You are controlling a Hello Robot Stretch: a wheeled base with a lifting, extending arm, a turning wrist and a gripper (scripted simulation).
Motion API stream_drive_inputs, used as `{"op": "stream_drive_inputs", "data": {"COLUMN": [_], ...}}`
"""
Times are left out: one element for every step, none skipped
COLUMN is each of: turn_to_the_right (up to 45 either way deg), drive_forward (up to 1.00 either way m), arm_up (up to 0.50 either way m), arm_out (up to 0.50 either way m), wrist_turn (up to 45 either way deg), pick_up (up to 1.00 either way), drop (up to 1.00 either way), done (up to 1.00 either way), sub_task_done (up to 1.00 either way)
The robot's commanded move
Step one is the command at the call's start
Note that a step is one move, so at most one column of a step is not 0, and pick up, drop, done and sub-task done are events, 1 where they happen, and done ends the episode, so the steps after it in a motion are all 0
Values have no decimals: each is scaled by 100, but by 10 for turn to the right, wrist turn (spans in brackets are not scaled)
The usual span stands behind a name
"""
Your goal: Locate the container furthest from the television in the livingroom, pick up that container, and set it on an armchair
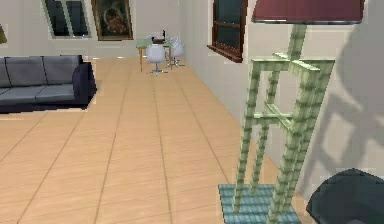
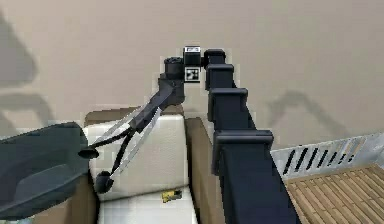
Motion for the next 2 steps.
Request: {"op": "stream_drive_inputs", "data": {"turn_to_the_right": [0, 0], "drive_forward": [0, 0], "arm_up": [0, 0], "arm_out": [0, 0], "wrist_turn": [450, 420], "pick_up": [0, 0], "drop": [0, 0], "done": [0, 0], "sub_task_done": [0, 0]}}
